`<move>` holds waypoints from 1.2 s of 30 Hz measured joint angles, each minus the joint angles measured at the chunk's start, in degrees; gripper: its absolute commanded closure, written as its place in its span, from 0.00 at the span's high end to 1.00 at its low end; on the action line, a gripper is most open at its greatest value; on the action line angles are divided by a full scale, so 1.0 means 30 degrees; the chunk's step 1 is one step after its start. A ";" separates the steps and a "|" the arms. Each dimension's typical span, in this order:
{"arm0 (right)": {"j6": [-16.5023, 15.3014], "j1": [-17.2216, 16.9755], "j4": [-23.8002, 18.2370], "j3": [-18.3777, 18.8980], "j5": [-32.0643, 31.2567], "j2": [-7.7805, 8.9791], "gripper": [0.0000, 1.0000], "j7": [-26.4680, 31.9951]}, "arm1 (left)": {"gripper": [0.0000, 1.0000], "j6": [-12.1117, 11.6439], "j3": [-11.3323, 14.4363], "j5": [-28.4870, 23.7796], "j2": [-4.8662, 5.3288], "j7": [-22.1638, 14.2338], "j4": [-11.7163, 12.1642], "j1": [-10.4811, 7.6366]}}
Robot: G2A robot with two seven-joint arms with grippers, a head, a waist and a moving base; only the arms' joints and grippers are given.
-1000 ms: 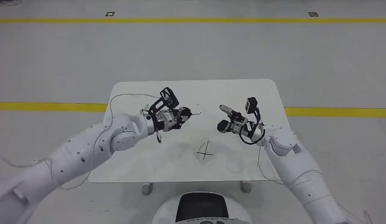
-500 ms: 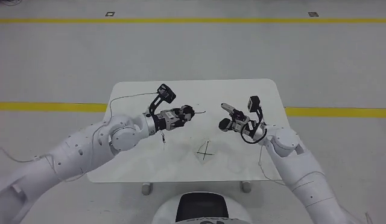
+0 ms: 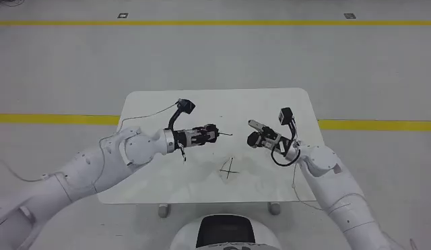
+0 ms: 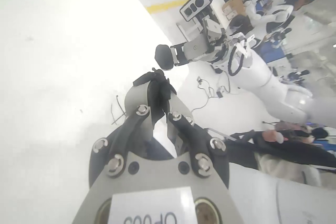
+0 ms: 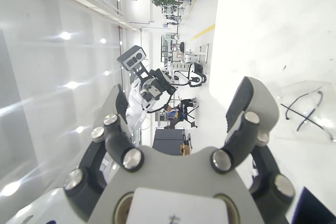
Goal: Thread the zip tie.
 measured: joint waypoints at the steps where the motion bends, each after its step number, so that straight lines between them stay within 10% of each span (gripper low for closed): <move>1: -0.0272 0.0039 0.0152 0.0007 -0.0089 0.0010 1.00 0.0069 | 0.00 0.0000 -0.0164 -0.0419 -0.0086 -0.0339 0.0139 0.0095; 9: -0.2222 0.0849 0.1503 -0.0442 -0.0252 -0.0036 1.00 0.1208 | 0.00 0.0000 -0.2071 -0.2678 -0.0902 -0.2851 0.1064 0.1291; 23: -0.2296 0.1527 0.2123 -0.0832 0.0742 -0.0201 1.00 0.2979 | 0.00 0.0000 -0.6123 -0.4348 -0.2474 -0.6149 0.2584 0.3847; 31: -0.2296 0.1455 0.1731 -0.0821 0.0626 -0.0199 1.00 0.2949 | 0.00 0.0003 -0.6132 -0.4298 -0.2505 -0.6141 0.2561 0.3982; 36: -0.2296 0.1450 0.1552 -0.0346 0.1367 -0.0235 1.00 0.4590 | 0.00 0.0000 -0.6611 -0.8088 -0.2773 -0.8326 0.3569 0.4531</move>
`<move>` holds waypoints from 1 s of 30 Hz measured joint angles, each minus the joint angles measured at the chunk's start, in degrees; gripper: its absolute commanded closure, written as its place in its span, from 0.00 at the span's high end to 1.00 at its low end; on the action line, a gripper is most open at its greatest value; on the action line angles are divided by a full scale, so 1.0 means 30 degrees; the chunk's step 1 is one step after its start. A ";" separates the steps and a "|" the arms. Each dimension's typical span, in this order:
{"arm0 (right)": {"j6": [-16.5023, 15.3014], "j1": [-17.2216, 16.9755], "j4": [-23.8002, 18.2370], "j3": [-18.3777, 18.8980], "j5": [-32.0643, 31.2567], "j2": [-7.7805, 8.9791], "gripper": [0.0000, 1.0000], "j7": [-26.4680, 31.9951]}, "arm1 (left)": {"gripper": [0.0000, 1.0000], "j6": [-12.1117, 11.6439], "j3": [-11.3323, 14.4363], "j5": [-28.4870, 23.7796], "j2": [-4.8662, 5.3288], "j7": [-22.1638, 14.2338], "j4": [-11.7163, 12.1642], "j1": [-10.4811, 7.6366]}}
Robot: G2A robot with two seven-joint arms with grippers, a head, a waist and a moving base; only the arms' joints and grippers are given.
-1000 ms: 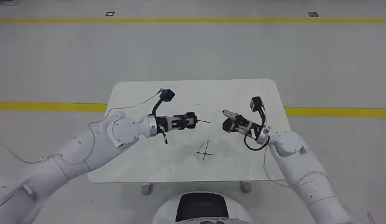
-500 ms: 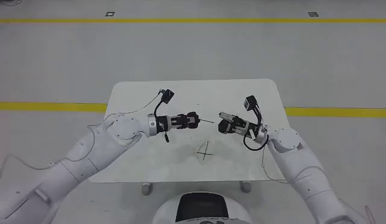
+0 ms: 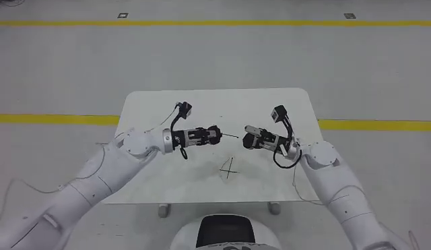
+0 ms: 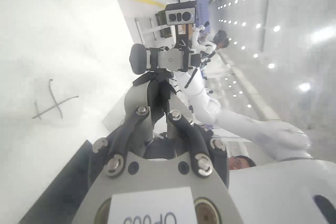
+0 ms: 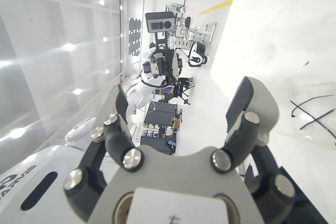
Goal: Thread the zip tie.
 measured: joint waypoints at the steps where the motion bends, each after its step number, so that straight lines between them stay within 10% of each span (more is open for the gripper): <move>1: 0.0000 0.0051 0.0095 0.0062 0.0174 -0.0032 1.00 0.0358 | 0.00 0.0000 -0.0108 -0.0523 -0.0069 -0.0462 0.0186 0.0066; 16: 0.0000 0.1012 0.1979 0.0941 0.1234 -0.0889 1.00 0.4263 | 0.00 0.0000 -0.2186 -0.1418 -0.1864 -0.3871 0.2303 0.0777; 29: -0.0002 0.1222 0.2282 0.0635 0.2250 -0.0904 1.00 0.5256 | 0.00 0.0999 -0.2289 -0.2135 -0.2102 -0.3858 0.2511 0.1119; 30: -0.0002 0.1314 0.2423 0.0629 0.2335 -0.0917 0.82 0.5414 | 0.00 0.1002 -0.2288 -0.2221 -0.2126 -0.4021 0.2574 0.1113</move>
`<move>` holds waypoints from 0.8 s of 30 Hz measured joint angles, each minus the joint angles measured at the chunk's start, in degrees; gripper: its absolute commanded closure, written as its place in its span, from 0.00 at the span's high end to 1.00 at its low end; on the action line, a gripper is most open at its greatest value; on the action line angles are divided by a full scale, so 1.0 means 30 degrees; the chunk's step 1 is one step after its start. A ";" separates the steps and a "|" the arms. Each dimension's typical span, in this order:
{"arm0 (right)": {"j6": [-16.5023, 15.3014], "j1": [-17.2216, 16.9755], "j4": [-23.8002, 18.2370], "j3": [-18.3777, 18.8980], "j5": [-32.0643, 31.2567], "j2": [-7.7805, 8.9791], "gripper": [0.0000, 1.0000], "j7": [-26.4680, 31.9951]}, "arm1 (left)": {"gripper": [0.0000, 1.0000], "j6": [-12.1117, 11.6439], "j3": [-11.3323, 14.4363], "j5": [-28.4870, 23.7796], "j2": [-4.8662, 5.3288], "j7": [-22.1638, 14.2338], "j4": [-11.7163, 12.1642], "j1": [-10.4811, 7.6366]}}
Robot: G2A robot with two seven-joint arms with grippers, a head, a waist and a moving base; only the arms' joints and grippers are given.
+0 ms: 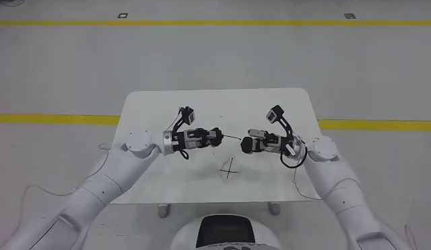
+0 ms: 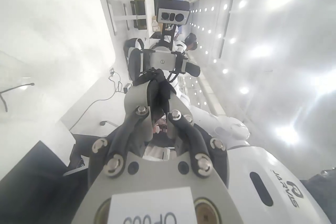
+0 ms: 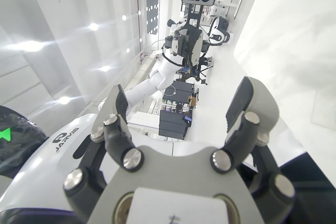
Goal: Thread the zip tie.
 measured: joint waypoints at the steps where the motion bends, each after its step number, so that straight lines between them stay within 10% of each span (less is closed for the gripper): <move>1: 0.0000 0.0082 0.0121 -0.0002 0.0055 -0.0017 0.65 0.0123 | 0.00 0.0009 0.0002 -0.0055 -0.0025 -0.0118 0.0057 -0.0008; 24: 0.0002 0.0625 0.1025 0.0220 -0.0859 -0.0500 0.15 0.0533 | 0.00 0.0344 -0.0246 0.0072 -0.0444 -0.0359 0.0485 -0.0009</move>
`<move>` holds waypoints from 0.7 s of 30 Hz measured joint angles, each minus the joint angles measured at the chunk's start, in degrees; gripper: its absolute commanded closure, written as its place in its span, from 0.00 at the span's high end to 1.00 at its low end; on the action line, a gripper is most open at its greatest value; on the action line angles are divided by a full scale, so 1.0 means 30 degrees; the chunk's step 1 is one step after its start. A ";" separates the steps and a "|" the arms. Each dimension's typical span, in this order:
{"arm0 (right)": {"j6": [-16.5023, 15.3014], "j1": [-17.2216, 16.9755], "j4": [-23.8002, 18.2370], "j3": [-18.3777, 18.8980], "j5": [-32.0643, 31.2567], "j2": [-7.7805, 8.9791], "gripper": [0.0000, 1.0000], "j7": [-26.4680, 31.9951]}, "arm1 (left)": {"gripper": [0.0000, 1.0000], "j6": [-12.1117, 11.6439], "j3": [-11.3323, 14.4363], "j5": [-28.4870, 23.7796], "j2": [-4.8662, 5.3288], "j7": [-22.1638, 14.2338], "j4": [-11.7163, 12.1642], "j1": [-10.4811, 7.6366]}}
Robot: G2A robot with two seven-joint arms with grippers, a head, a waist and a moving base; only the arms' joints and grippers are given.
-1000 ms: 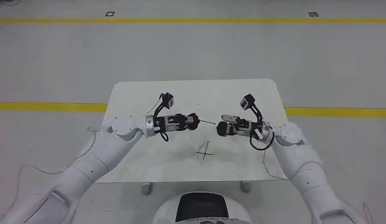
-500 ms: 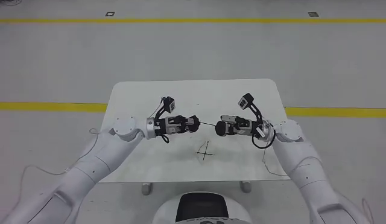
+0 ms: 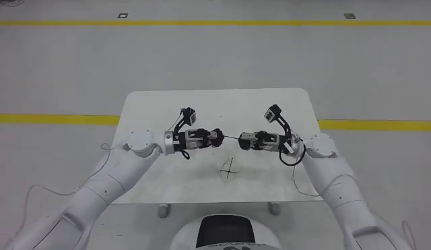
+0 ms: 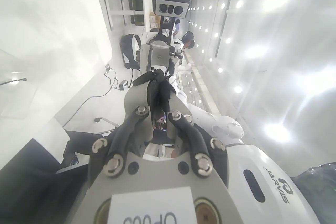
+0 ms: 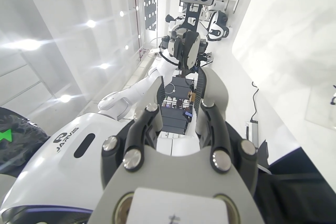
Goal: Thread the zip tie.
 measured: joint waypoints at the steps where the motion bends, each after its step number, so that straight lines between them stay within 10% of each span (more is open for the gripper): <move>1: 0.0000 -0.0015 -0.0015 0.0033 -0.0035 -0.0013 0.13 0.0014 | 0.00 0.0000 -0.0019 0.0006 -0.0010 -0.0007 0.0003 0.0010; 19: 0.0000 -0.0088 0.0130 0.0297 -0.0571 -0.0256 0.00 -0.0026 | 0.00 0.0054 -0.0445 0.0143 -0.0155 -0.0240 0.0030 0.0228; 20: 0.0000 -0.0083 0.0149 0.0309 -0.0584 -0.0268 0.00 -0.0025 | 0.13 0.0022 -0.0456 0.0197 -0.0163 -0.0333 0.0015 0.0225; 21: 0.0000 -0.0080 0.0159 0.0320 -0.0595 -0.0277 0.00 -0.0023 | 0.94 -0.0077 -0.0459 0.0290 -0.0168 -0.0467 -0.0019 0.0210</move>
